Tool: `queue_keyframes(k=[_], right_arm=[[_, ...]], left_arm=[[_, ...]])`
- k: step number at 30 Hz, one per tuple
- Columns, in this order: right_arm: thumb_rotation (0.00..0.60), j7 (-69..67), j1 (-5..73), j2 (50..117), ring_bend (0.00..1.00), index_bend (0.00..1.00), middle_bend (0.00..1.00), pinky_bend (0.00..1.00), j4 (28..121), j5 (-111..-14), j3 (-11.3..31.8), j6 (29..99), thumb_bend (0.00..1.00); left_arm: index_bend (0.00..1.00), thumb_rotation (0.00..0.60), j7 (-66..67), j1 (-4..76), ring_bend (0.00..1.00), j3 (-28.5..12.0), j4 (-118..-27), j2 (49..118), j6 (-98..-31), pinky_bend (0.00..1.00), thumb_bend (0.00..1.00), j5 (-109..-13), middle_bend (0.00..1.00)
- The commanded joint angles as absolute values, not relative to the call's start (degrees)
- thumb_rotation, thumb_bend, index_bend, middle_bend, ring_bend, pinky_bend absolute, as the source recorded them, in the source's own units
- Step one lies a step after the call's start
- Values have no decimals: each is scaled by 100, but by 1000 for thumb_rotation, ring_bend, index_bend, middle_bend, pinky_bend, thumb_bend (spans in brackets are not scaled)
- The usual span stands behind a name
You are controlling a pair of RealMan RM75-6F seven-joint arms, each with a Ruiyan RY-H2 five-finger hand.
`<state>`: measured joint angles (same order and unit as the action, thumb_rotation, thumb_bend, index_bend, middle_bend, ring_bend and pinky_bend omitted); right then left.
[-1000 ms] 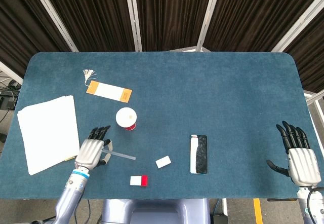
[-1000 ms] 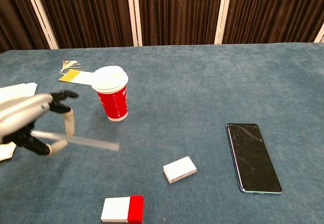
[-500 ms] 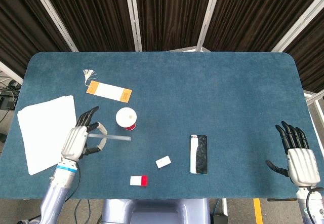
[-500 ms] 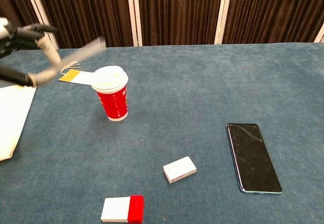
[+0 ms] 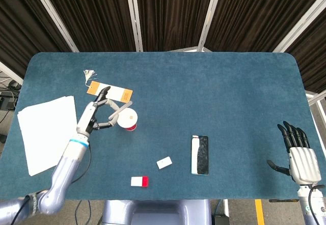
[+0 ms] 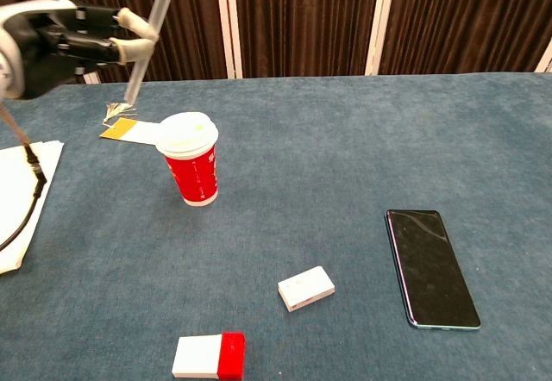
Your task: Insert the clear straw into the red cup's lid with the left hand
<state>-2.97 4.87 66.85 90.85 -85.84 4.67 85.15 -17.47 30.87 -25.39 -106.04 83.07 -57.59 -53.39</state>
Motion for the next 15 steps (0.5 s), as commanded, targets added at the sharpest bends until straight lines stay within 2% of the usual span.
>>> queue_keyframes(k=[1,6,15], right_arm=[[600,-324,486,6673,0,0,0,0,9098,-8566,476,8512,123],[600,-376,473,6637,0,0,0,0,9133,-8564,467,8514,123],[600,-388,469,6623,0,0,0,0,9152,-8554,468,8513,123]], left_arm=[[532,600,-2018,3417,0,-2732,-10117,8551,-5381,0,423,-5055,0],[531,600,-2181,3728,0,-2771,-9501,8864,-5060,0,422,-4980,0],[531,600,-2589,3859,0,-2805,-9286,9071,-4855,0,423,-5182,2]])
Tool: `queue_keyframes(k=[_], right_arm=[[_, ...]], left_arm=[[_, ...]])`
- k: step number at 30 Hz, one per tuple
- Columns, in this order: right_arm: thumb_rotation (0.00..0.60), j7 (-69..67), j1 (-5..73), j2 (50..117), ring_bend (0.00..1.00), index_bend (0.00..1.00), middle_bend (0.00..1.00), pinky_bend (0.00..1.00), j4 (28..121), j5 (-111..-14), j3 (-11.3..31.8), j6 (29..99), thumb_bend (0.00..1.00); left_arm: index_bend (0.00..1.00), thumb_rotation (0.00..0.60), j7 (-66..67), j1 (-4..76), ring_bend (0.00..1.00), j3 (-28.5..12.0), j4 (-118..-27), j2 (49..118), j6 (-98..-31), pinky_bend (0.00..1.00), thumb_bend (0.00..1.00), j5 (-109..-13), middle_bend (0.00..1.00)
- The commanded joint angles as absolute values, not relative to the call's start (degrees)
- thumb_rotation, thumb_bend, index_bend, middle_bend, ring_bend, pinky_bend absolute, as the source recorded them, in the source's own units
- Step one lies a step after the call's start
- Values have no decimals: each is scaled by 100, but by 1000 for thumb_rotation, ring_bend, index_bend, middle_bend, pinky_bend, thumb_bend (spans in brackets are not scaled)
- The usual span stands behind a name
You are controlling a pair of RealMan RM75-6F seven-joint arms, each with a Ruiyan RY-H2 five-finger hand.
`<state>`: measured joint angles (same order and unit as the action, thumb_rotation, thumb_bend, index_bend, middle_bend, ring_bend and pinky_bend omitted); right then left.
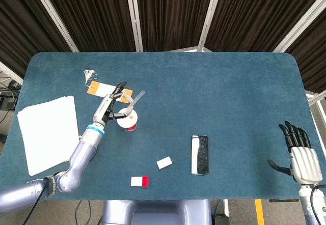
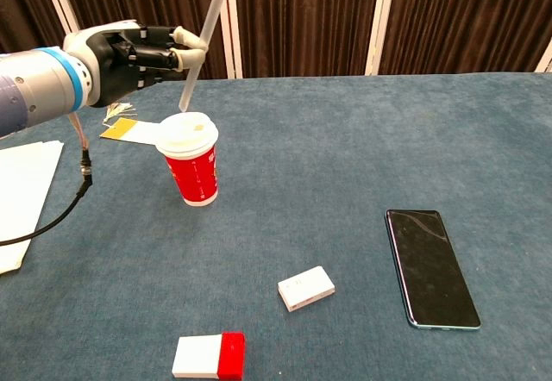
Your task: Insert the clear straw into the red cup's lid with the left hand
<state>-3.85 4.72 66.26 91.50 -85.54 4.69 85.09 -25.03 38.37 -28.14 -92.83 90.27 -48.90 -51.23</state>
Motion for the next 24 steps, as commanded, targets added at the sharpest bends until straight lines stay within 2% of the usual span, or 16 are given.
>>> queue_keyframes(k=[1,24], right_arm=[[600,-389,468,6622,0,0,0,0,9155,-8555,468,8516,123],[600,-381,459,6615,0,0,0,0,9165,-8573,462,8535,123]], left_arm=[[531,600,-2627,3855,0,-2801,-9300,9083,-4854,0,423,-5195,3],[531,600,-3076,3823,0,-2608,-9078,9182,-4764,0,422,-5489,12]])
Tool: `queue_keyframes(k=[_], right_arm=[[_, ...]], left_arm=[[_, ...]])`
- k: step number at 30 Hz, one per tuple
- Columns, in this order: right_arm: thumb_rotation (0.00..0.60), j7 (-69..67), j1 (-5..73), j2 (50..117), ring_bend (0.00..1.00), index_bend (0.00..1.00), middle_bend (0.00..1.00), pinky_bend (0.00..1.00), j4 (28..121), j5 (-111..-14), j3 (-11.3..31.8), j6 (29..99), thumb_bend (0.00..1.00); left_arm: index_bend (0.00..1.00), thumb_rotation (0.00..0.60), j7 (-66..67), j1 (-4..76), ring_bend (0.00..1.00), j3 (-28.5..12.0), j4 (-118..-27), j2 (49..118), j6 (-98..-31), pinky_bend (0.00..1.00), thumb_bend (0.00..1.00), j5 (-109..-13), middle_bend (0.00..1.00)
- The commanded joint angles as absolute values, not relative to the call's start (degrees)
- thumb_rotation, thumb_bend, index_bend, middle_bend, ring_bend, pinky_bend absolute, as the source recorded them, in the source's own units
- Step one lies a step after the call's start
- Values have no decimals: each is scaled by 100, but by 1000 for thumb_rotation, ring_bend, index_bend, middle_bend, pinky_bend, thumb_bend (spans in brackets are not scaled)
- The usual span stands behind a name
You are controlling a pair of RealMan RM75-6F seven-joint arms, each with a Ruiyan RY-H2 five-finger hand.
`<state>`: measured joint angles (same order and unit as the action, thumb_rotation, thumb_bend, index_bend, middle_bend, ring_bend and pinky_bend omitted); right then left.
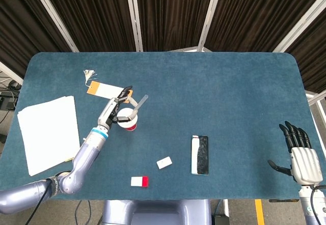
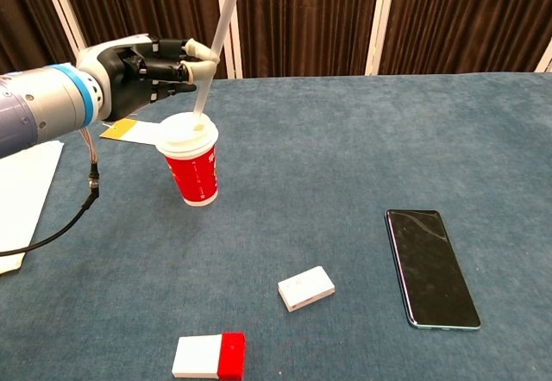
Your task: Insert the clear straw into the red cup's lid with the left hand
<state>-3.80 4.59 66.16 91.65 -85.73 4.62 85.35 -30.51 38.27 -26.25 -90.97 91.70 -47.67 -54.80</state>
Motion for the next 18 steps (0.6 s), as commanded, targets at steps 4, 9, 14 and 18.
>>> queue_keyframes(k=[4,9,14,18], right_arm=[[600,-380,457,6615,0,0,0,0,9170,-8565,463,8533,123],[600,-374,457,6614,0,0,0,0,9175,-8560,463,8529,122],[600,-374,454,6612,0,0,0,0,9188,-8543,469,8528,123],[600,-380,455,6610,0,0,0,0,9190,-8534,472,8523,124]], left_arm=[[531,600,-3073,3818,0,-2577,-9067,9183,-4774,0,422,-5522,12],[532,600,-3099,3820,0,-2580,-9041,9176,-4776,0,424,-5516,12],[531,600,-3122,3832,0,-2579,-9005,9184,-4762,0,423,-5512,13],[532,600,-3111,3836,0,-2568,-8986,9183,-4774,0,423,-5523,13]])
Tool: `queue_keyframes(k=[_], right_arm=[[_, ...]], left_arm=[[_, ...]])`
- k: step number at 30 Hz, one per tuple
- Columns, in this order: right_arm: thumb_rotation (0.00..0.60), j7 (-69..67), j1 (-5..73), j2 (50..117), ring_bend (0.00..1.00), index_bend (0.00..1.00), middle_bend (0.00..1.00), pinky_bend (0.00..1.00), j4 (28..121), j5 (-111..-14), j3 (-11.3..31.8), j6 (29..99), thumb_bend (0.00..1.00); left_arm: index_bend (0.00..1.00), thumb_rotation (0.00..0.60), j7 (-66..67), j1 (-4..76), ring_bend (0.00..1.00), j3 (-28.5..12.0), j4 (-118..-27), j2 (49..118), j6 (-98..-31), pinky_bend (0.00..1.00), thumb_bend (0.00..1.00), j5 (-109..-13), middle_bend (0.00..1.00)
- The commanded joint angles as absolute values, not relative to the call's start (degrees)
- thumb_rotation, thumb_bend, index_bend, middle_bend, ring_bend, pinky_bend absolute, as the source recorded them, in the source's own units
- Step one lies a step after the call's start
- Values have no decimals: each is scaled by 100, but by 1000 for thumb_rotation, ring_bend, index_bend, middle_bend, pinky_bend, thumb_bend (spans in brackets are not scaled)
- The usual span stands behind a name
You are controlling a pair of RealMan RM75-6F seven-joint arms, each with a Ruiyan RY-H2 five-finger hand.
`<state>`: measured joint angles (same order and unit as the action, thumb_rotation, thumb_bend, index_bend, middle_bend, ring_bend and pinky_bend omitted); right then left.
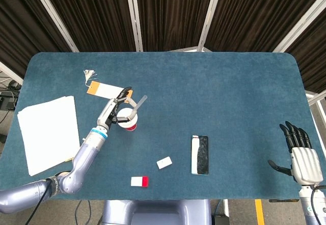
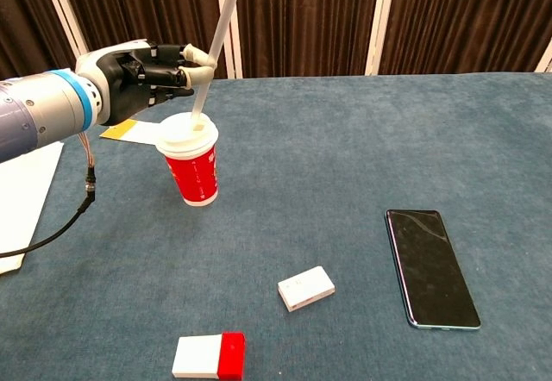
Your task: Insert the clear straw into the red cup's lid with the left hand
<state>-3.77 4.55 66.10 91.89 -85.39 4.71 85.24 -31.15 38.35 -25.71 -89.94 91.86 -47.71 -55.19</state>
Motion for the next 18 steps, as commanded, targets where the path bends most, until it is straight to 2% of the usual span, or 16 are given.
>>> queue_keyframes(k=[1,18], right_arm=[[600,-380,454,6610,0,0,0,0,9190,-8534,472,8523,123],[600,-370,454,6608,0,0,0,0,9197,-8534,471,8519,123]], left_arm=[[532,600,-3111,3838,0,-2565,-8976,9182,-4772,0,423,-5522,13],[532,600,-3220,3848,0,-2493,-8807,9188,-4636,0,424,-5555,14]])
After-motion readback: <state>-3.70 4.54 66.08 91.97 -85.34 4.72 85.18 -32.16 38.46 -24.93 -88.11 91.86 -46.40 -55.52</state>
